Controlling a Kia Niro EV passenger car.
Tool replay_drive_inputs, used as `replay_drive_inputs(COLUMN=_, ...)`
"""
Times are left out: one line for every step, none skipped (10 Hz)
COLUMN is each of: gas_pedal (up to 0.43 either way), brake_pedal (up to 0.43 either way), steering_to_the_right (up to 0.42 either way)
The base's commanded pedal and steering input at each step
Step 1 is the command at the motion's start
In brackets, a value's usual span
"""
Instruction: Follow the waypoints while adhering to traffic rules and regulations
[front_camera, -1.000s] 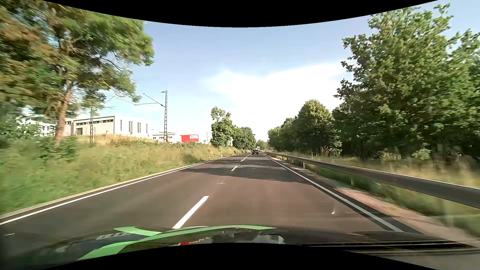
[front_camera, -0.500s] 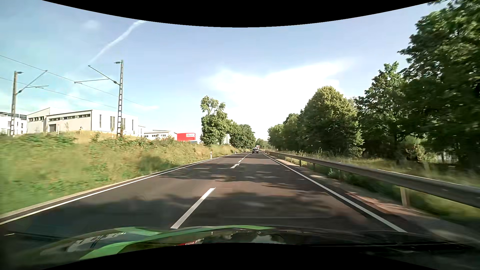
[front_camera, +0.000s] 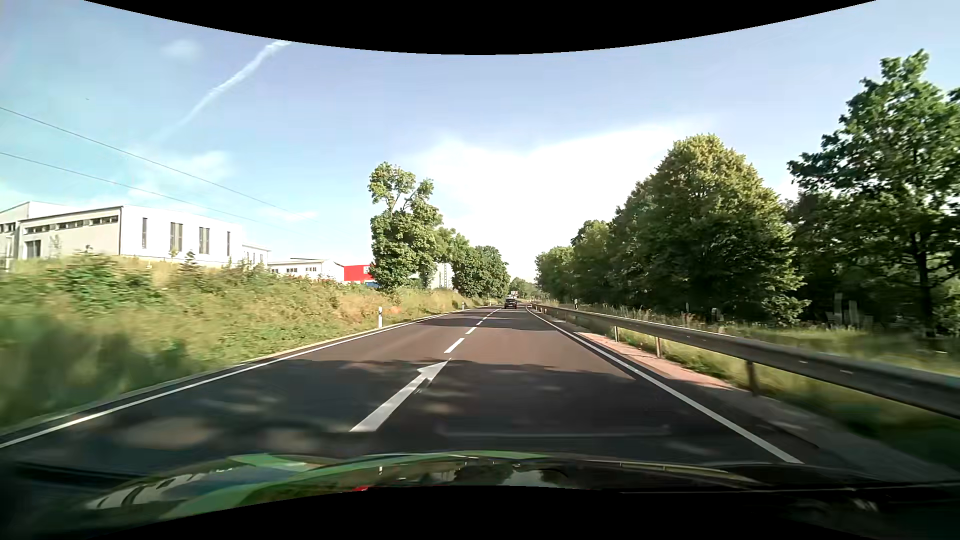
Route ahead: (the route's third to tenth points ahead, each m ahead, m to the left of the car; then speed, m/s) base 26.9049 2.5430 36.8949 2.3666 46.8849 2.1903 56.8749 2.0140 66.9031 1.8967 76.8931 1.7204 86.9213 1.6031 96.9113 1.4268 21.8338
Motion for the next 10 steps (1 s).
replay_drive_inputs(gas_pedal=0.197, brake_pedal=0.000, steering_to_the_right=0.003)
replay_drive_inputs(gas_pedal=0.197, brake_pedal=0.000, steering_to_the_right=0.003)
replay_drive_inputs(gas_pedal=0.197, brake_pedal=0.000, steering_to_the_right=0.003)
replay_drive_inputs(gas_pedal=0.209, brake_pedal=0.000, steering_to_the_right=0.003)
replay_drive_inputs(gas_pedal=0.209, brake_pedal=0.000, steering_to_the_right=0.003)
replay_drive_inputs(gas_pedal=0.220, brake_pedal=0.000, steering_to_the_right=0.003)
replay_drive_inputs(gas_pedal=0.228, brake_pedal=0.000, steering_to_the_right=0.002)
replay_drive_inputs(gas_pedal=0.240, brake_pedal=0.000, steering_to_the_right=0.001)
replay_drive_inputs(gas_pedal=0.260, brake_pedal=0.000, steering_to_the_right=0.001)
replay_drive_inputs(gas_pedal=0.268, brake_pedal=0.000, steering_to_the_right=0.001)
